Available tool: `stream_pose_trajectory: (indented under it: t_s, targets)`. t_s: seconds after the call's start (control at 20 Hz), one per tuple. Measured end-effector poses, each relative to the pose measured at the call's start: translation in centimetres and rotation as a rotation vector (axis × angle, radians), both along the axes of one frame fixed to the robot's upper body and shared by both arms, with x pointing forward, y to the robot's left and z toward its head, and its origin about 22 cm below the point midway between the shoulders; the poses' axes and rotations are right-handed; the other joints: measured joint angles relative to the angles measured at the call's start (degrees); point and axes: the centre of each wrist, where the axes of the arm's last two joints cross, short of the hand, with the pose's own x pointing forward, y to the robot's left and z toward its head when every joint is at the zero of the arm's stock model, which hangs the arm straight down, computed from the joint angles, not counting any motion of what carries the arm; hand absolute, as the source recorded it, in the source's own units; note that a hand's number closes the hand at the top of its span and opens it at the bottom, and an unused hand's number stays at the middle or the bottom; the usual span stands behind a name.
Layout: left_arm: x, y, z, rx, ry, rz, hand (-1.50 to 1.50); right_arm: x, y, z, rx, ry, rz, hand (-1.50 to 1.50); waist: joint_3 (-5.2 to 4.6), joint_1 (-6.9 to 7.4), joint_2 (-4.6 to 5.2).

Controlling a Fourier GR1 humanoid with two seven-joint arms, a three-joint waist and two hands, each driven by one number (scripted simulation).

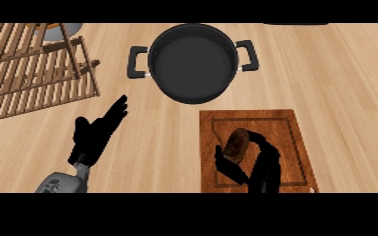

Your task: Pick the sweet potato from the cutting board and place it in the pot

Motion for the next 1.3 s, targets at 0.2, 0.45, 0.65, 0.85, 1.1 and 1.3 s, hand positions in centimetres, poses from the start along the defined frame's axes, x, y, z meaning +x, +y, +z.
stream_pose_trajectory:
  t_s: [0.2, 0.45, 0.65, 0.85, 1.1, 1.3]
  targets:
    - [0.5, -0.4, 0.6, -0.008, -0.011, -0.02, 0.0, 2.0, -0.6, 1.6, 0.029, -0.048, 0.129, 1.5, 0.53, 1.21, 0.66]
    - [0.8, -1.6, 0.8, -0.021, -0.022, -0.066, 0.0, 4.1, 0.3, 5.0, 0.096, -0.112, 0.42, 1.5, 1.73, 4.82, 2.03]
    - [1.0, -2.0, 0.9, -0.024, -0.027, -0.087, 0.0, 5.7, -0.8, 7.3, 0.124, -0.177, 0.635, 1.5, 1.95, 5.48, 2.66]
    - [1.0, -2.1, 0.9, -0.023, -0.026, -0.083, 0.0, 7.6, -3.9, 9.2, 0.146, -0.24, 0.815, 1.5, 1.85, 4.95, 2.88]
    - [1.3, -2.0, 1.1, -0.017, -0.027, -0.072, 0.0, 10.8, -10.5, 11.3, 0.137, -0.306, 0.989, 1.5, 1.61, 3.93, 2.79]
    - [1.3, -1.7, 1.0, -0.007, -0.028, -0.072, 0.0, 13.6, -16.1, 13.1, 0.106, -0.38, 1.081, 1.5, 1.42, 3.98, 2.68]
